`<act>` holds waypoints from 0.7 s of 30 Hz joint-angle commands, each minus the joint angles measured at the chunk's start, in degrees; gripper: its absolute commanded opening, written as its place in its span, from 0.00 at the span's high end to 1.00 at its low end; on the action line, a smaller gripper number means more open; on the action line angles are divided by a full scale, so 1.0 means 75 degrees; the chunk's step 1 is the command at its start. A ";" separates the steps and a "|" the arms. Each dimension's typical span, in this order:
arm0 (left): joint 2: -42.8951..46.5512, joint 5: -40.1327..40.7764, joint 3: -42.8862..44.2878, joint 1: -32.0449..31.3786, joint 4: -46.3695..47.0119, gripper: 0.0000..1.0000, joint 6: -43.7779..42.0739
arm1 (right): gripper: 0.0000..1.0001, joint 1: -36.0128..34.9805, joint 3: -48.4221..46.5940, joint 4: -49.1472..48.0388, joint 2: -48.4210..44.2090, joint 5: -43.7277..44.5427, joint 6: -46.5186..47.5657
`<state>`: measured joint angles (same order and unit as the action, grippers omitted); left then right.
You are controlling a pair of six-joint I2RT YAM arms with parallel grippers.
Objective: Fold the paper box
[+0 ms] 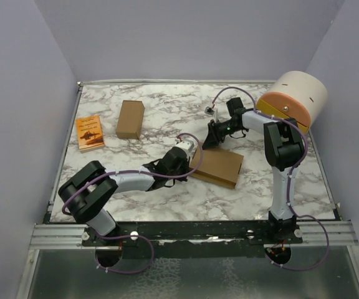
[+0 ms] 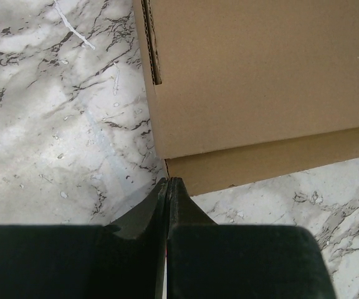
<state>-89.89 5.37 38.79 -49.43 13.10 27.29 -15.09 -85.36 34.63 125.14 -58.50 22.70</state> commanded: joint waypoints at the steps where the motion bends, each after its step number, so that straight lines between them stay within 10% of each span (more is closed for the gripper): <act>1: 0.0237 0.0404 0.0460 0.0184 0.0536 1.00 -0.0185 | 0.72 -0.0522 0.0354 0.0561 0.0070 -0.0011 0.0089; 21: 0.0636 0.0980 0.0408 0.0190 0.0696 1.00 -0.0349 | 0.72 -0.0623 0.0465 0.0399 0.0072 0.0171 -0.0057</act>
<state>-88.07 7.03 39.90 -49.23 8.12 24.49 -16.32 -84.88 32.82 125.03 -58.37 21.45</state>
